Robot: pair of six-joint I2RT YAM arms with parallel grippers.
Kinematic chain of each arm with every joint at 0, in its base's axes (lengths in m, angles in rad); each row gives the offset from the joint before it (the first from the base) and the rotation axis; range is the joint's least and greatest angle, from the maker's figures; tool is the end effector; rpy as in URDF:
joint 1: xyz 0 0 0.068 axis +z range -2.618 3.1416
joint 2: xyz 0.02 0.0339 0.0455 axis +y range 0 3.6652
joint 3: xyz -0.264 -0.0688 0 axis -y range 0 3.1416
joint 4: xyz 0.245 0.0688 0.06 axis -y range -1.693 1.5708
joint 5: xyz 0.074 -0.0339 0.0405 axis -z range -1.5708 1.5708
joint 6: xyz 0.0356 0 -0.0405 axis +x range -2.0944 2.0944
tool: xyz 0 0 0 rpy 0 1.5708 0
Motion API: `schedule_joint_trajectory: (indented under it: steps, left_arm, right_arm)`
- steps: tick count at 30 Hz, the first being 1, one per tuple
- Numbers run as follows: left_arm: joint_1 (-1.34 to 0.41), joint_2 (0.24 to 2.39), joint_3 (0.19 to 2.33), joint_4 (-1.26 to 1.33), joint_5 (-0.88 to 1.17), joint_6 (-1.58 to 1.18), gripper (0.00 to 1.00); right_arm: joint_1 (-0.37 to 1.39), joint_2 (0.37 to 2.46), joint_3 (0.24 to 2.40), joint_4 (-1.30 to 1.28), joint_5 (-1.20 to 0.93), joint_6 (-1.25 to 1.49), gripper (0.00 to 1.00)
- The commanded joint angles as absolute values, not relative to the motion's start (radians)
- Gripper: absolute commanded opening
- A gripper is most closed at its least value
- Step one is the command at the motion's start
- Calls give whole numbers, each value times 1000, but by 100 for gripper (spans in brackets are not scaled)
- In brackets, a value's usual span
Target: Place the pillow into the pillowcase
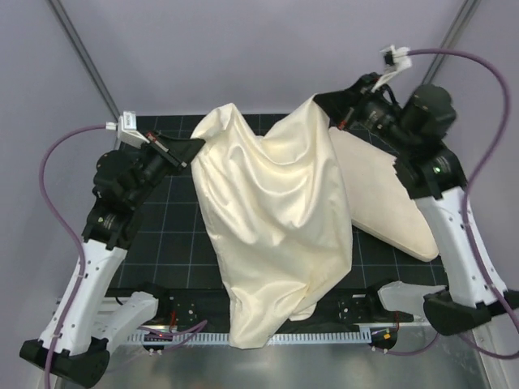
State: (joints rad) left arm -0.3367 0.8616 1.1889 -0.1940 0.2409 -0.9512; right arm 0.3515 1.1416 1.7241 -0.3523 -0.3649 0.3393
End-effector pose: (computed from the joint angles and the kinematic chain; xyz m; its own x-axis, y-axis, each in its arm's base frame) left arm 0.1561 -0.0636 0.4639 -0.3700 -0.7081 -0.6014 0.4180 0.4512 -0.7885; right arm 0.1704 0.0760 0.5629 -0.0136 0.3262 -0.9452 -0.6822 0.6881 0.2473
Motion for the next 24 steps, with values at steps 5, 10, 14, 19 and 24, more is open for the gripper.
schedule_joint_trajectory:
  steps: [5,10,14,19,24]
  left_arm:
    - [-151,822,938,-230,-21,-953,0]
    - [-5,876,827,-146,35,-1003,0]
    - [175,948,790,-88,81,-1048,0]
    - [261,986,808,-78,-4,-1016,0]
    - [262,1026,912,-260,-205,-893,83]
  right_arm:
    - [359,1318,1577,-135,-453,393,4]
    - [385,1483,1584,15,-443,409,4]
    - [439,1677,1742,66,-445,407,4]
    - [518,1991,2087,68,-454,429,4]
    - [529,2229,2436,31,-411,517,78]
